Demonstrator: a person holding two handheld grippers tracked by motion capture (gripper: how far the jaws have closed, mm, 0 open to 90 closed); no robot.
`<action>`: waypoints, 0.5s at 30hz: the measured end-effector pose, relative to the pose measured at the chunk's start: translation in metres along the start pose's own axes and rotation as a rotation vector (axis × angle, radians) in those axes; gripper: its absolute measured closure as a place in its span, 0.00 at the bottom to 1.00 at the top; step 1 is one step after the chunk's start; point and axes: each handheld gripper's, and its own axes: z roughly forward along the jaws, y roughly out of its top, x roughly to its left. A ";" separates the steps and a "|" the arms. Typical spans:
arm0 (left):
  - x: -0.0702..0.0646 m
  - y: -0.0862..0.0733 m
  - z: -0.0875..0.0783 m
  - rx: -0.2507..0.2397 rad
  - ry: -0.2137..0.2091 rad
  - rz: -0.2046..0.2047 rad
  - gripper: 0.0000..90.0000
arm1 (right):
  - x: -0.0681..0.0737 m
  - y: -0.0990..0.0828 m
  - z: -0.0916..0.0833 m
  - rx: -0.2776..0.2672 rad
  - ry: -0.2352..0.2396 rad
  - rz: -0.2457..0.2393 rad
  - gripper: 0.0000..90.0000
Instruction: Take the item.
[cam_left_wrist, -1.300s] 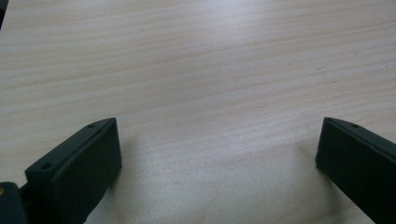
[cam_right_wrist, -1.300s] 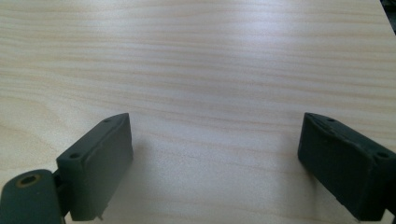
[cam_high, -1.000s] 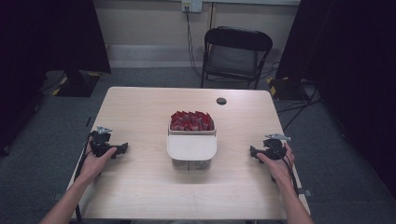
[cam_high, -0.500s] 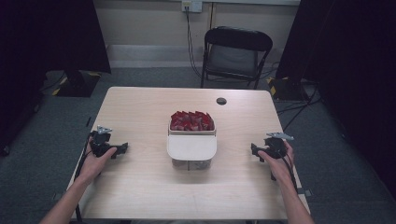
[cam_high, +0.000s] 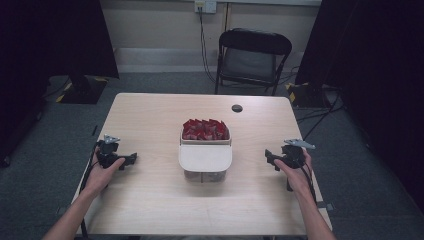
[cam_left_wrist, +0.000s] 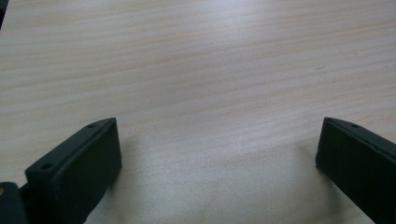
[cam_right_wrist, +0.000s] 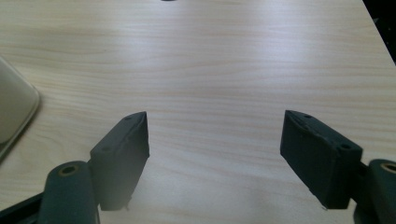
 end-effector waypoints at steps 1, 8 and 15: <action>0.000 0.000 0.000 0.000 0.000 0.000 0.00 | 0.001 0.001 -0.001 -0.006 0.006 0.001 0.27; 0.000 0.000 0.000 0.000 0.000 0.000 0.00 | 0.006 0.006 -0.008 -0.040 0.054 0.005 0.33; 0.000 0.000 0.000 0.000 -0.001 0.000 0.00 | 0.012 0.009 -0.012 -0.059 0.076 0.002 0.36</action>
